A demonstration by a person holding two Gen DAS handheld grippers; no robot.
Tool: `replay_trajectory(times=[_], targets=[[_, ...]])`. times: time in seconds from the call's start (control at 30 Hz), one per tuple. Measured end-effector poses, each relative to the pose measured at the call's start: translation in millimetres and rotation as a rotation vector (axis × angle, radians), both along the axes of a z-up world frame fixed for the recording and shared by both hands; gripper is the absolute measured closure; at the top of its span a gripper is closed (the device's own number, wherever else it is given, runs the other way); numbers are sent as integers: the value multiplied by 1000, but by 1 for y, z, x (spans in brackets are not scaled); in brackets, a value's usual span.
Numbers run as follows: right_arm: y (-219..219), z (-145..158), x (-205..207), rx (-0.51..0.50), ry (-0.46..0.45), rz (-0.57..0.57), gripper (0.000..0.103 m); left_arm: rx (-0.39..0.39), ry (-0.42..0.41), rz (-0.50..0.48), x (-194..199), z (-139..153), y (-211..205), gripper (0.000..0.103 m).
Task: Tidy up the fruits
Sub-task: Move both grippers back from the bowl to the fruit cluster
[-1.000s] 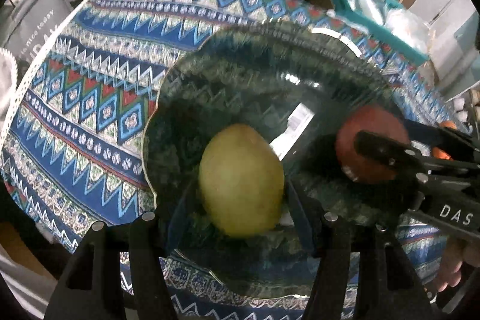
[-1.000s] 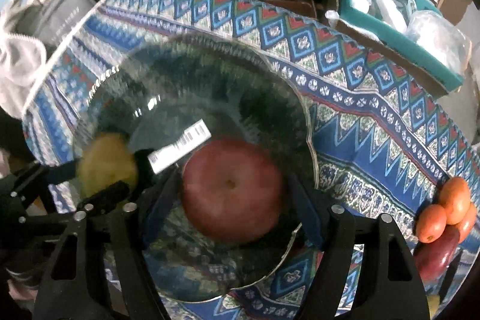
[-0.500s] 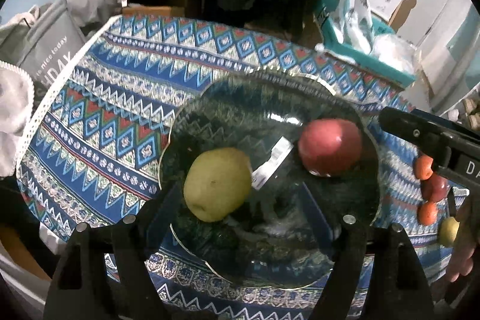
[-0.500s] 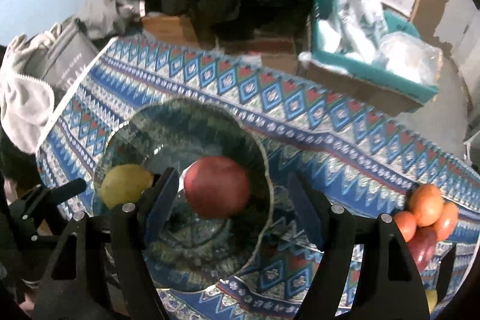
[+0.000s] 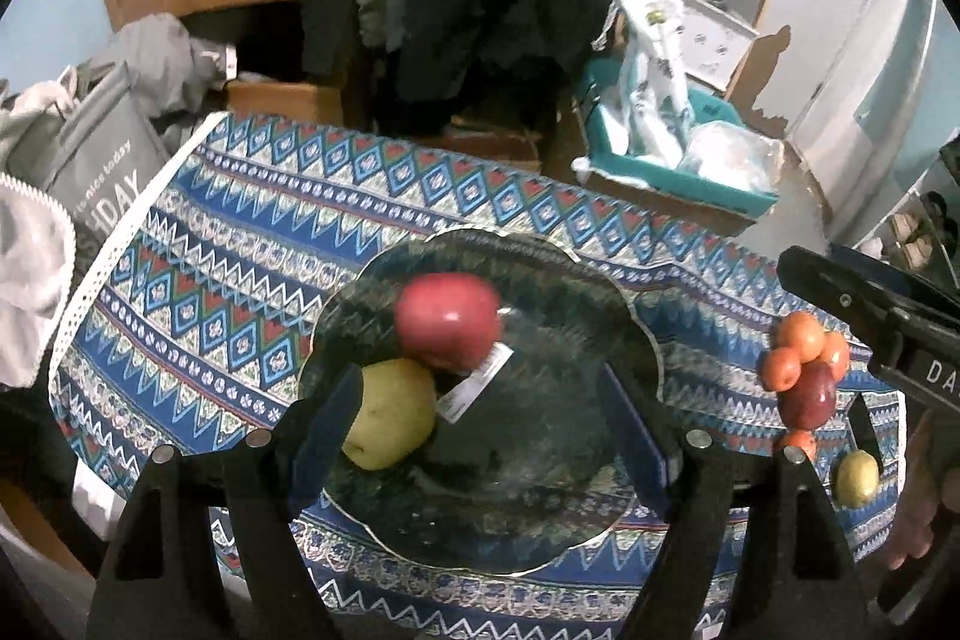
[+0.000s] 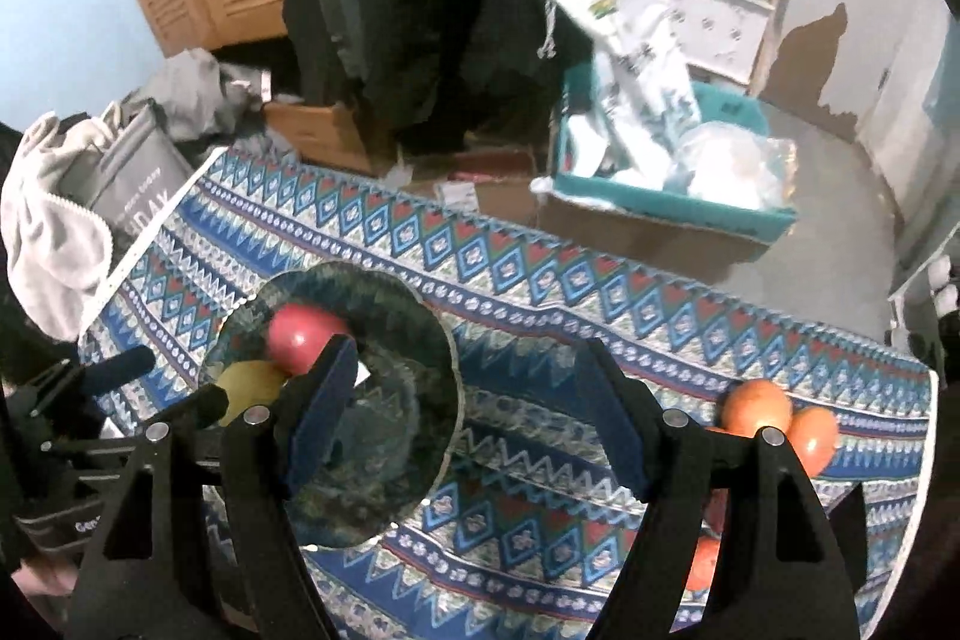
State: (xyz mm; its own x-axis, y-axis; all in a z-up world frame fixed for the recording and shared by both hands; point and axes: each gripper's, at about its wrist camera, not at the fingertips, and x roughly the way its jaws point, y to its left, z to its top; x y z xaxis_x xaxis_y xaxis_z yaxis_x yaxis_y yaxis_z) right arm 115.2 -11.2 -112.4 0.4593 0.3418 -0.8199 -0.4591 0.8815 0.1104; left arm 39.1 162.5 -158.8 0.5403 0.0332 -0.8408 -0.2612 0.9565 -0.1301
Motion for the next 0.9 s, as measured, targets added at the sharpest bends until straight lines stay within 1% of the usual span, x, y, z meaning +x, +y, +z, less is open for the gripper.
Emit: replay_trajectory(times=[0.2, 0.37, 0.53, 0.63, 0.73, 0.8, 0.9], targets=[[-18, 23, -12, 3, -61, -19, 27, 30, -53, -26, -3, 21, -16, 22], [-34, 39, -20, 19, -103, -36, 27, 28, -84, -50, -4, 34, -31, 22], [-54, 54, -31, 33, -148, -63, 27, 48, -115, -83, -5, 47, -50, 22], [-70, 62, -37, 52, -173, -81, 26, 52, -143, -84, -8, 55, -59, 21], [-85, 67, -43, 55, -207, -105, 22, 55, -176, -96, -10, 64, -69, 20], [-94, 68, -46, 55, -221, -120, 22, 56, -202, -107, -10, 71, -76, 17], [-109, 67, -48, 56, -225, -144, 22, 59, -235, -124, -12, 77, -86, 17]])
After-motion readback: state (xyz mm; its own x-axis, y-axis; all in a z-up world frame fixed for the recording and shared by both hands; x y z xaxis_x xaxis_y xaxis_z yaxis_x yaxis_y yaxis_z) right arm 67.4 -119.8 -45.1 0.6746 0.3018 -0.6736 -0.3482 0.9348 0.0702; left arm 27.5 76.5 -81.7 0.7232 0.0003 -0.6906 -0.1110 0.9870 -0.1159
